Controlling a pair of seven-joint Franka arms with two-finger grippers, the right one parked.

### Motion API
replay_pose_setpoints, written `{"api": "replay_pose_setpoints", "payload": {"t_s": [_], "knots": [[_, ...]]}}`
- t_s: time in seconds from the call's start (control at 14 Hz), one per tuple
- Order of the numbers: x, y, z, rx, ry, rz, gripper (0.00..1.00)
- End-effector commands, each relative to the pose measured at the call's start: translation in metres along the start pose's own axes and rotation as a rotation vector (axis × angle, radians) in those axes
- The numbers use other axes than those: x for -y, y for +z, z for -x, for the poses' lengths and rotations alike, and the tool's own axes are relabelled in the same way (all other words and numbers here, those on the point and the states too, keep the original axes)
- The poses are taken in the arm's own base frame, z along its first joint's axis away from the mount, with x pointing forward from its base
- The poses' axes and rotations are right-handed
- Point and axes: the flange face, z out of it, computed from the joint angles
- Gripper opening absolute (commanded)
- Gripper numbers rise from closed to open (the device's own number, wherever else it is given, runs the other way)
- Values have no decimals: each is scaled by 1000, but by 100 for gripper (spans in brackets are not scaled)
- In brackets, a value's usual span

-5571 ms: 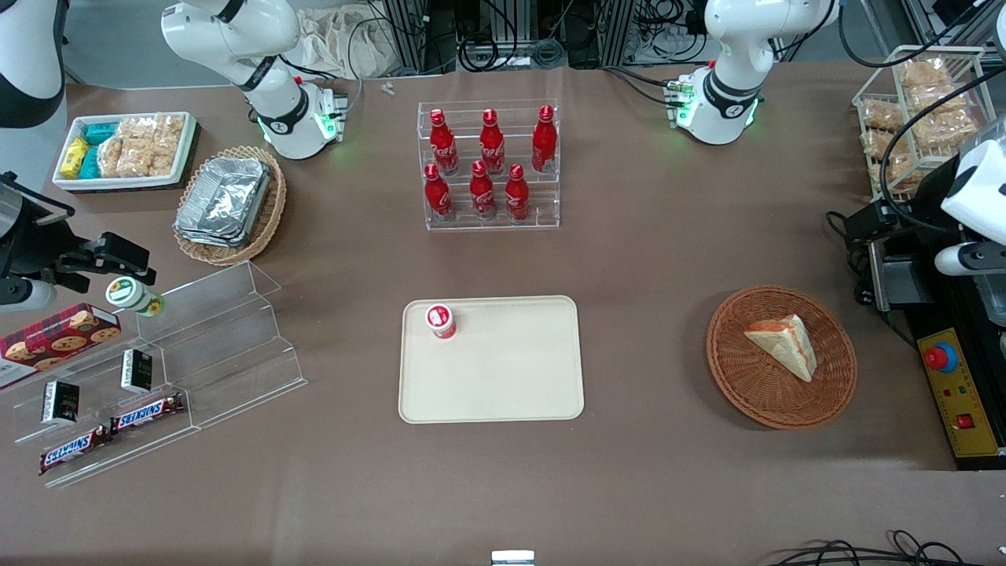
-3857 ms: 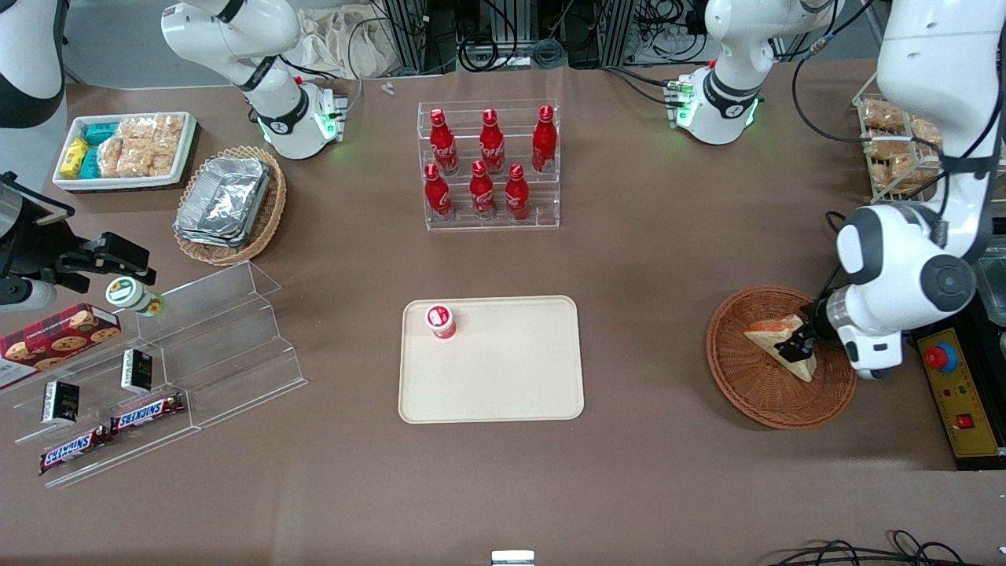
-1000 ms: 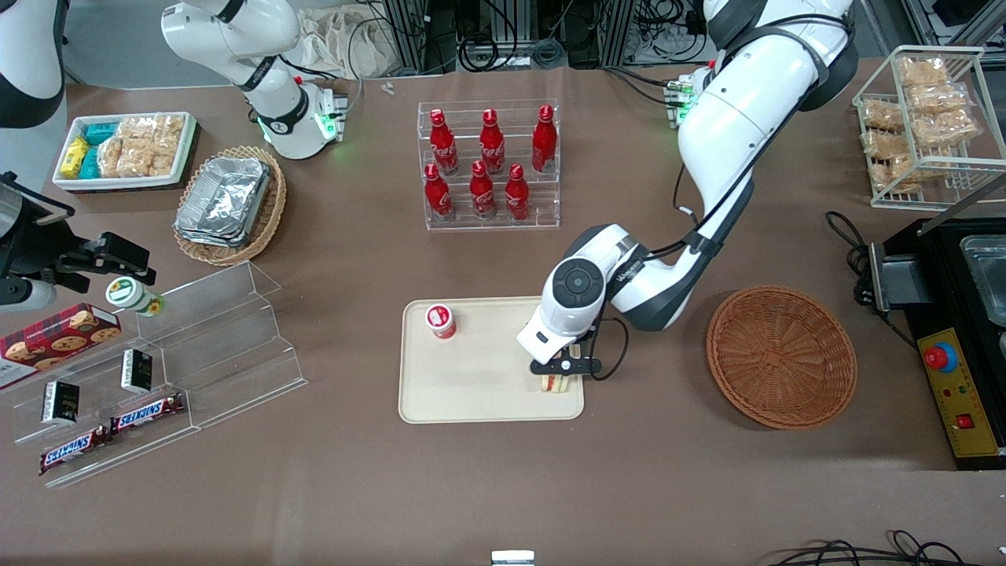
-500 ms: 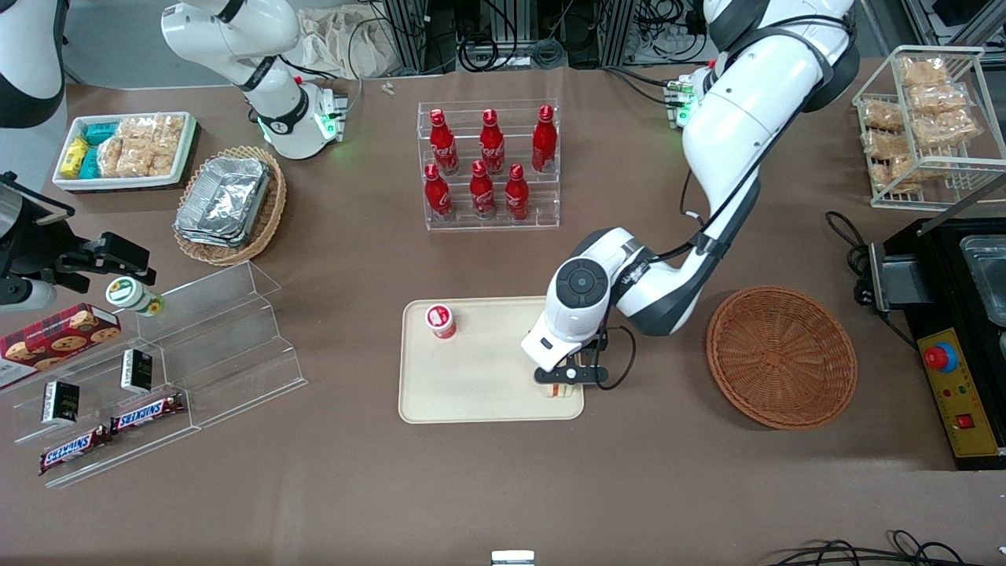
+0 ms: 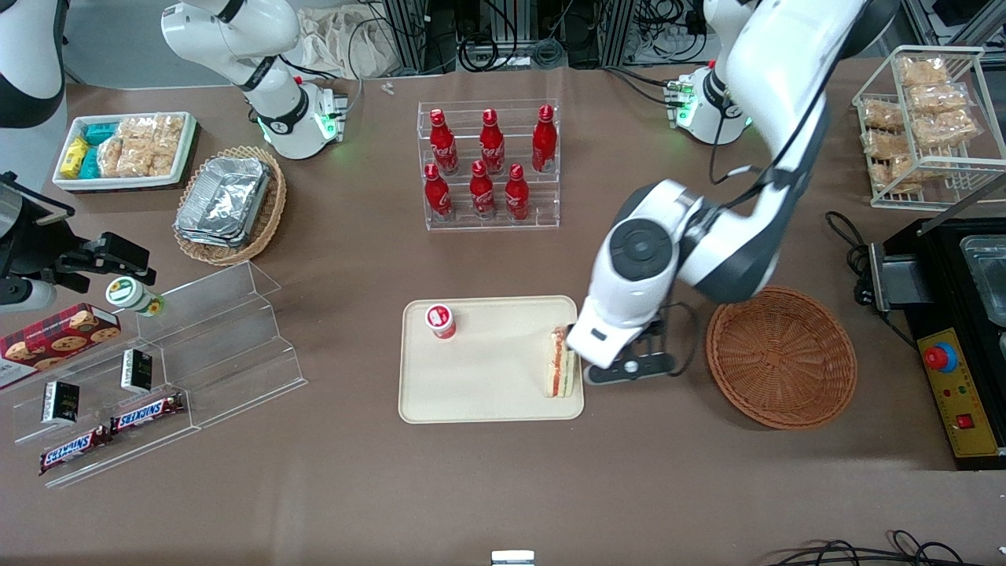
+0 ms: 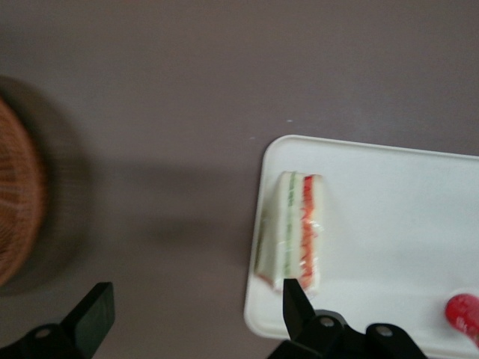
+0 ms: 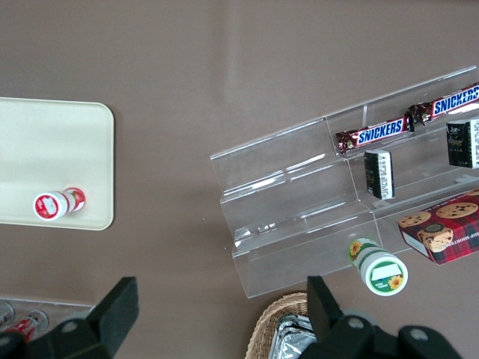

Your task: Place sandwich from basket to tray

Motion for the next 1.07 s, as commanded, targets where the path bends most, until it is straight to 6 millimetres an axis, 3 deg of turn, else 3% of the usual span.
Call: {"api": "replay_pose_setpoints", "payload": {"t_s": [0.0,0.21,0.36,0.5,0.57,0.64,0.86,1.0], "knots": [[59,-51,-11,31,36,27,100],[97,-83,-31,21,48,82,100],[140,-91,-40,50,82,36,100],[178,-120,-31,88,189,16,100],[227,-126,-38,125,177,18,100],[233,-141,-29,136,211,29,100],[284,-192,-8,108,148,50,100],[299,-215,16,110,135,52,100]]}}
